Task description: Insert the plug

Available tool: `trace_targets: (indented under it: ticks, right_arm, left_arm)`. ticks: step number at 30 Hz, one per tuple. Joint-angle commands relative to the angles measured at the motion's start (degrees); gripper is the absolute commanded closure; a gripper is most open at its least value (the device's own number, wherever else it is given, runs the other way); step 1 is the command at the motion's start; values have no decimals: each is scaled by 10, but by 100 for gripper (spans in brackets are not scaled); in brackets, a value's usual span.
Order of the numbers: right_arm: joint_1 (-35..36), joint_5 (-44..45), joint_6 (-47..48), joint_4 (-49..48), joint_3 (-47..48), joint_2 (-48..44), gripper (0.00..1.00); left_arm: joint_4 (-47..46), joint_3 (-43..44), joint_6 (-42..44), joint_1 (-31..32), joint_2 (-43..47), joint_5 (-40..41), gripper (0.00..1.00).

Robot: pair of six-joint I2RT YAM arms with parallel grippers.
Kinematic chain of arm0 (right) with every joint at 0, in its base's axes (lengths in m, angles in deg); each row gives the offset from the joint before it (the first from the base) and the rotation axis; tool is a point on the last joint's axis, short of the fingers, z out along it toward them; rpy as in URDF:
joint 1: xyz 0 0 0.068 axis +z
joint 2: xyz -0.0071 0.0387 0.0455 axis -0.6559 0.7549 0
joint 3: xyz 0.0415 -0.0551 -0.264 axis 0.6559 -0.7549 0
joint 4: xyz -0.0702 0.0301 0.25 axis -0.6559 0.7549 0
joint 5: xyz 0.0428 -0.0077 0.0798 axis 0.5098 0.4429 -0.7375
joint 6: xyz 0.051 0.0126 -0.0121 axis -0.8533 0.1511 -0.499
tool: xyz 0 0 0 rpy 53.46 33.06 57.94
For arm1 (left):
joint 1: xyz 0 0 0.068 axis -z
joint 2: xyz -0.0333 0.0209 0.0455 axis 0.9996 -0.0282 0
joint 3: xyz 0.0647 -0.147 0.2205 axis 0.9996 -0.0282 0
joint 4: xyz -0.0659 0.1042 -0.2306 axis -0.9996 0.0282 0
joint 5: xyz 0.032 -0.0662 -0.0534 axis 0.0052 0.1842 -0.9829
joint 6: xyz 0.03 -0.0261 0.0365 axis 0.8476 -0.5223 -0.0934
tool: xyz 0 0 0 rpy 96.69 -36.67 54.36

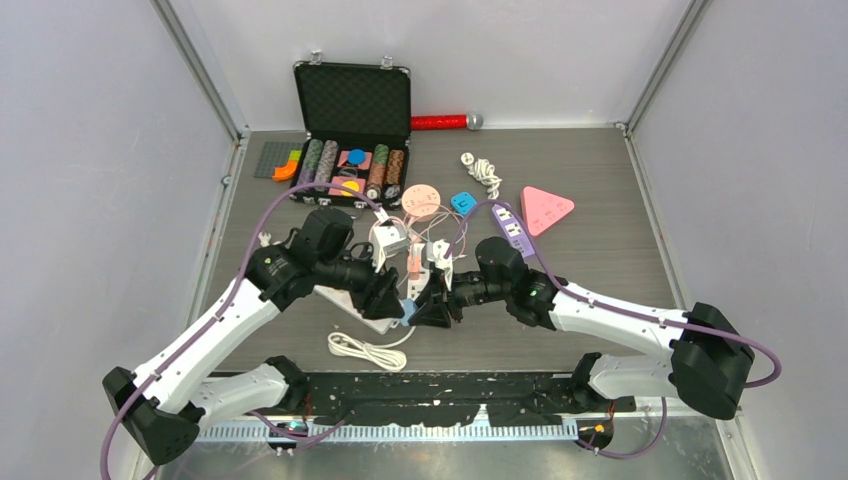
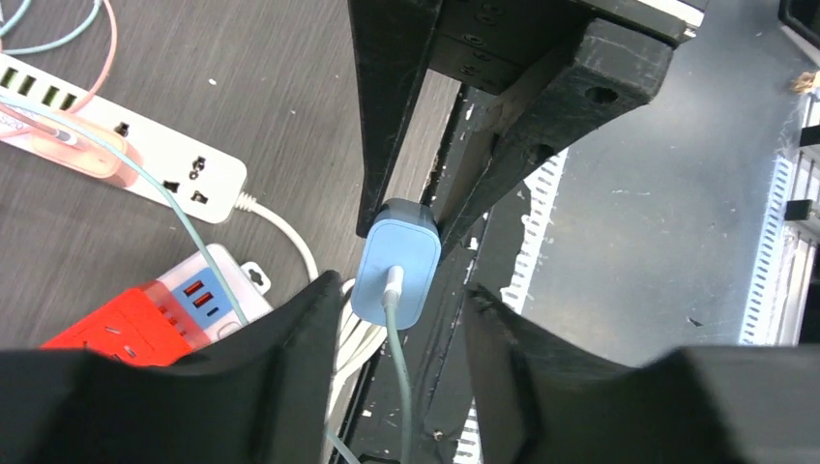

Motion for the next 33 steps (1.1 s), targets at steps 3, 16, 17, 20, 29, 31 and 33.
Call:
trace_targets:
  ticks: [3, 16, 17, 20, 29, 31, 33]
  right_arm:
    - [-1, -18, 2, -34, 25, -3, 95]
    - [-1, -37, -1, -44, 24, -9, 95]
    - [-1, -38, -1, -45, 24, -9, 95]
    - [-1, -39, -11, -49, 24, -10, 95]
    - [-3, 42, -54, -40, 7, -28, 19]
    - [-8, 89, -73, -36, -4, -45, 2]
    - [-16, 135, -93, -22, -11, -62, 1]
  left_arm:
    - [-17, -2, -3, 0, 14, -26, 40]
    - [-26, -11, -9, 0, -28, -10, 45]
    - [-26, -11, -9, 0, -29, -11, 50]
    - [-22, -11, -9, 0, -34, -14, 67]
    - [-42, -16, -52, 0, -32, 66, 100]
    - [-72, -29, -88, 0, -27, 106, 100]
    - [-98, -39, -126, 0, -29, 149, 100]
